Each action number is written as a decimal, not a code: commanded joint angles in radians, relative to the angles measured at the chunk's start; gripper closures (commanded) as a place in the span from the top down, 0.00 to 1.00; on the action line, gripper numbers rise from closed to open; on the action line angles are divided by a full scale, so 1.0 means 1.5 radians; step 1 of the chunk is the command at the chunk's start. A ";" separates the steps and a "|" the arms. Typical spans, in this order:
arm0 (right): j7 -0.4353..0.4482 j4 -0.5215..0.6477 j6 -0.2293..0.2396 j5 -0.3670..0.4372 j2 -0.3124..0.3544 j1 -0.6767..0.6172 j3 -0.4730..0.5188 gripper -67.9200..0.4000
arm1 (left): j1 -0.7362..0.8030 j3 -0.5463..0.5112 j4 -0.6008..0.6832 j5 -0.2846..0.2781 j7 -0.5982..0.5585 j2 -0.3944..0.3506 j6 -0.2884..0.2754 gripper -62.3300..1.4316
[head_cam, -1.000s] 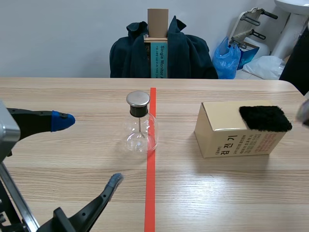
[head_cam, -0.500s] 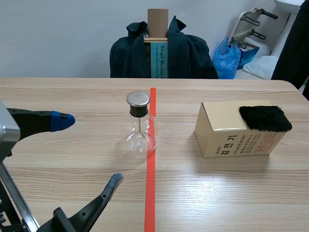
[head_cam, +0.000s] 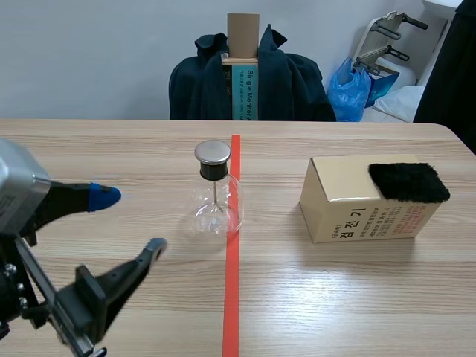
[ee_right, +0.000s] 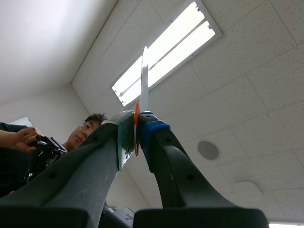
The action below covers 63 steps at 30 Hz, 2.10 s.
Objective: Do the electroscope experiment.
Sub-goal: 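Rub the plate on the fur, then bring the plate to the electroscope and point at the metal foil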
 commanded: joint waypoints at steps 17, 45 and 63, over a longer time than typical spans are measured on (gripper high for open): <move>0.012 -0.002 -0.002 0.011 -0.008 0.036 -0.151 0.02 | -0.337 0.170 -0.350 -0.124 -0.071 0.027 -0.047 0.10; 0.109 -0.278 0.100 -0.157 -0.184 0.063 -0.519 0.02 | -0.485 0.298 -0.542 -0.123 -0.135 0.114 -0.046 0.10; 0.138 -0.404 0.057 -0.195 -0.215 0.057 -0.519 0.02 | -0.485 0.298 -0.542 -0.123 -0.135 0.114 -0.046 0.10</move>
